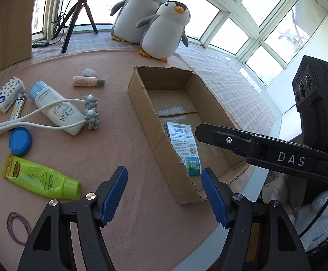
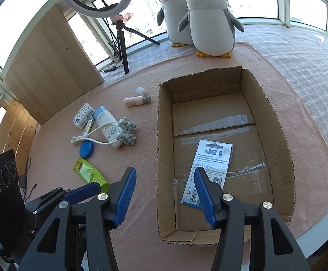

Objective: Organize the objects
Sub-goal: 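Carry the card package into the cardboard box and open the left gripper, then lower the right gripper onto the green tube and close on its cap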

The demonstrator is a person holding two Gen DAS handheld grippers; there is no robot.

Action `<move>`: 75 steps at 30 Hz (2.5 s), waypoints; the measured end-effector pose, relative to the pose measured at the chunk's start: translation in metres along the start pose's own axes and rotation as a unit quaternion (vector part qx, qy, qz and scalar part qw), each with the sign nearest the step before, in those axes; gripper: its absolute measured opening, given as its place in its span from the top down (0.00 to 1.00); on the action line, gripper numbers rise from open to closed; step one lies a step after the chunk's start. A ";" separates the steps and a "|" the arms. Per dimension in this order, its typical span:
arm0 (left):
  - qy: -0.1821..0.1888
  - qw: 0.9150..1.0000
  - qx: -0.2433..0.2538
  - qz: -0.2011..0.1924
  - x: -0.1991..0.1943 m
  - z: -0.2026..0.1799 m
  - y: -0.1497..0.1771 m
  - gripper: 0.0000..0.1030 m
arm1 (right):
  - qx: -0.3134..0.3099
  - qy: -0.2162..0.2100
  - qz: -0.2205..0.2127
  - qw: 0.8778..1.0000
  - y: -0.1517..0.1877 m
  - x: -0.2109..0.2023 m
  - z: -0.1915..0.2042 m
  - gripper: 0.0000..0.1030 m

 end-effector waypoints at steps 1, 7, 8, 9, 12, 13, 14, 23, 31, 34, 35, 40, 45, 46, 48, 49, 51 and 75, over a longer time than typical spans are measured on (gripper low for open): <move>-0.001 1.000 -0.010 -0.002 -0.005 0.007 0.003 0.31 | -0.006 -0.006 0.002 1.000 0.001 0.001 0.007 0.52; -0.026 0.998 -0.063 -0.017 -0.033 0.052 0.021 0.31 | -0.051 -0.032 0.013 0.998 0.006 0.008 0.052 0.52; -0.030 0.997 -0.070 -0.019 -0.038 0.059 0.024 0.31 | -0.058 -0.035 0.016 0.998 0.007 0.010 0.060 0.52; -0.034 0.996 -0.076 -0.021 -0.043 0.066 0.026 0.31 | -0.064 -0.038 0.018 0.997 0.008 0.011 0.066 0.52; -0.047 0.994 -0.094 -0.028 -0.055 0.084 0.032 0.31 | -0.090 -0.047 0.025 0.995 0.009 0.018 0.088 0.52; -0.049 0.993 -0.101 -0.030 -0.059 0.090 0.034 0.31 | -0.099 -0.048 0.028 0.994 0.008 0.022 0.095 0.52; -0.051 0.992 -0.107 -0.031 -0.062 0.096 0.036 0.31 | -0.107 -0.048 0.032 0.993 0.008 0.027 0.102 0.52; -0.046 0.986 -0.155 -0.033 -0.067 0.135 0.053 0.32 | -0.116 -0.070 0.105 0.985 0.016 0.081 0.142 0.52; -0.033 0.982 -0.182 -0.037 -0.064 0.156 0.056 0.33 | -0.119 -0.063 0.144 0.980 0.023 0.109 0.154 0.52; -0.032 0.982 -0.181 -0.033 -0.062 0.158 0.057 0.33 | -0.116 -0.081 0.162 0.977 0.029 0.112 0.159 0.55; -0.032 0.983 -0.180 -0.032 -0.062 0.158 0.057 0.33 | -0.117 -0.087 0.169 0.975 0.032 0.112 0.161 0.55; -0.037 0.986 -0.163 -0.024 -0.064 0.155 0.062 0.33 | -0.139 -0.118 0.185 0.966 0.044 0.105 0.173 0.57; -0.036 0.985 -0.167 -0.022 -0.063 0.156 0.065 0.33 | -0.154 -0.111 0.185 0.964 0.045 0.109 0.181 0.57; -0.033 0.985 -0.168 -0.023 -0.063 0.156 0.065 0.33 | -0.157 -0.110 0.185 0.964 0.045 0.110 0.182 0.57; -0.030 0.985 -0.167 -0.023 -0.061 0.155 0.064 0.33 | -0.165 -0.109 0.182 0.963 0.045 0.111 0.186 0.58; -0.030 0.985 -0.166 -0.023 -0.060 0.155 0.063 0.33 | -0.169 -0.110 0.182 0.963 0.045 0.111 0.188 0.61; -0.029 0.986 -0.165 -0.023 -0.058 0.155 0.063 0.33 | -0.171 -0.117 0.190 0.960 0.048 0.113 0.192 0.70; -0.020 0.990 -0.140 -0.016 -0.059 0.133 0.072 0.36 | -0.161 -0.152 0.198 0.955 0.072 0.094 0.192 0.71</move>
Point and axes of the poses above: each gripper's, at about its wrist camera, not at the fingertips, and x roughly the way its jaws point, z to its left, y to its underside, the point moved 5 cm from there along x, roughly the way its jaws point, and after that the axes turned 15 degrees about y, right-handed, at the moved point
